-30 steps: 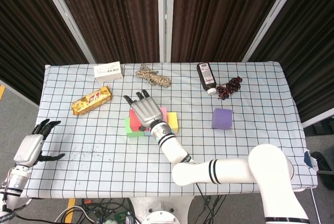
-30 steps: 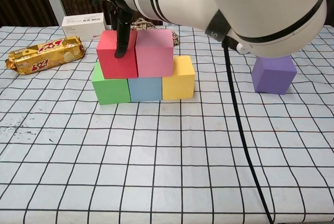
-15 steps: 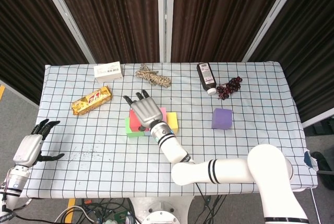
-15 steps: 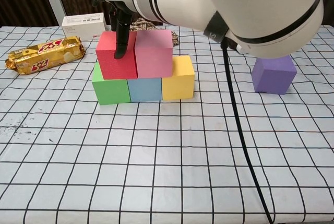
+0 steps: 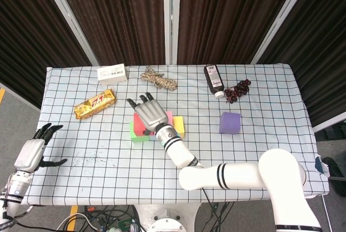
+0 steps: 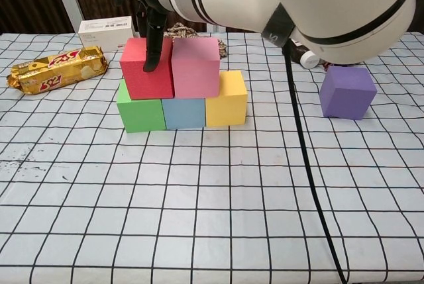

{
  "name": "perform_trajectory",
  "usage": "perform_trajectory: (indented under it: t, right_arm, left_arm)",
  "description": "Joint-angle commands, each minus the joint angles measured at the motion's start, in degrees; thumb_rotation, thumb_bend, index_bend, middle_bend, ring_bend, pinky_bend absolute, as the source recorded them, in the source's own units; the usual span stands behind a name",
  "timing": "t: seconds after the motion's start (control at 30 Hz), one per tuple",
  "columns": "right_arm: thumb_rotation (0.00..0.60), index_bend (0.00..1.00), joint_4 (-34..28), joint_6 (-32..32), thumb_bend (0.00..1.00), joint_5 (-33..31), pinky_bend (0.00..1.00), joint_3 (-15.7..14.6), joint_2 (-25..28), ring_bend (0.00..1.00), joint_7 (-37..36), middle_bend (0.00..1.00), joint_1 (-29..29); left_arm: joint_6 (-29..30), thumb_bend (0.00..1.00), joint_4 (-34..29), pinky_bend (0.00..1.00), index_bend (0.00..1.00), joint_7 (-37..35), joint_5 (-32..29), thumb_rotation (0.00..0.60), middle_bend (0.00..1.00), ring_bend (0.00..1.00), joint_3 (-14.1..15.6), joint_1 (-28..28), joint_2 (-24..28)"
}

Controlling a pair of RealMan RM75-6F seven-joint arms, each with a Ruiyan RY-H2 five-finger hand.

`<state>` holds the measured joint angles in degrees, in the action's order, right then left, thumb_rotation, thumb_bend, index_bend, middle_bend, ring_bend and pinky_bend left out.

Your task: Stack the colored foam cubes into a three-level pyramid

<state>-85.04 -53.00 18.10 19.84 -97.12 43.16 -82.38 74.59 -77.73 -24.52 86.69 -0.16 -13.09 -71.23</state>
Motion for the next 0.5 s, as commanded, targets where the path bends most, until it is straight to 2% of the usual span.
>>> perform_trajectory:
  t: [0.03,0.5]
  right_arm:
    - [0.6,0.0,0.3,0.5,0.08,0.2,0.0,-0.2,0.1,0.08,-0.2,0.4,-0.1]
    - [0.6,0.0,0.9,1.9,0.09,1.3,0.0,-1.0,0.4,0.08,-1.6,0.4,-0.3]
  left_arm:
    - [0.0,0.0,0.0,0.1,0.12,0.1,0.0,0.6,0.12,0.0,0.0,0.0,0.0]
    - [-0.1,0.0,0.0,0.1,0.12,0.2,-0.1,0.6,0.12,0.0,0.0,-0.1,0.0]
